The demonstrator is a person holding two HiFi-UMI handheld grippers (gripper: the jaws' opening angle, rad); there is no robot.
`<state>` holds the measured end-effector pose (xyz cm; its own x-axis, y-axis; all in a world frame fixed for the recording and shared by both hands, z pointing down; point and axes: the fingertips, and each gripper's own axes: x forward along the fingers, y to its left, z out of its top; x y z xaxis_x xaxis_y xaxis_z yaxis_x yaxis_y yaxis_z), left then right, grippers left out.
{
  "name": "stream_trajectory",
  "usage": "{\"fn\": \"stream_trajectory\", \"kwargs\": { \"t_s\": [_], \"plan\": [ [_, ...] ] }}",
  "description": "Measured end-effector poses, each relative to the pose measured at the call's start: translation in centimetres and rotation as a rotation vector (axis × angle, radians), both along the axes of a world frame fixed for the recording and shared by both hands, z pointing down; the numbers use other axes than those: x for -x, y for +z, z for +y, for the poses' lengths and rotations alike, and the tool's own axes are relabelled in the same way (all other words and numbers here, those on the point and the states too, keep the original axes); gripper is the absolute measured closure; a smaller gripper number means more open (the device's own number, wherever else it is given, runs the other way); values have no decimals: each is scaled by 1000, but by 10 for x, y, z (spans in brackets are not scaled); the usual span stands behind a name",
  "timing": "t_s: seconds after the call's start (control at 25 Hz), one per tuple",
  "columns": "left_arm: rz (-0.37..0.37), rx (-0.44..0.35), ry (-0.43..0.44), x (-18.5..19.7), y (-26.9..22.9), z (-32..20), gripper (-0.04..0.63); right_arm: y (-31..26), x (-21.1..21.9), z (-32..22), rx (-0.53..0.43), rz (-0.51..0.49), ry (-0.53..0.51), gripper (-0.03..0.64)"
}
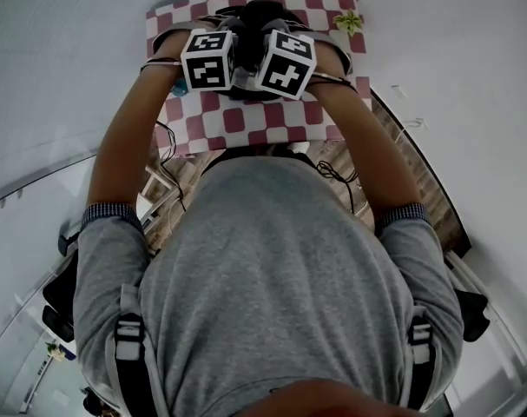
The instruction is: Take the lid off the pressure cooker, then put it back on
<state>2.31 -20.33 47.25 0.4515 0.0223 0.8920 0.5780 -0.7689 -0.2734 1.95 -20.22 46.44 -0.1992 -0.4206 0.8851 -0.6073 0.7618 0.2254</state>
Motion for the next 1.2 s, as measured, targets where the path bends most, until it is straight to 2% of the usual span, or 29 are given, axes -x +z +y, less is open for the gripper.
{"fn": "stream_trajectory", "kwargs": {
  "t_s": [0.64, 1.2],
  "plan": [
    [-35, 48, 133, 34, 9, -31, 318, 12, 32, -32, 19, -28, 139, 351],
    [-32, 79, 226, 34, 31, -42, 318, 38, 33, -44, 62, -5, 222, 353]
  ]
}}
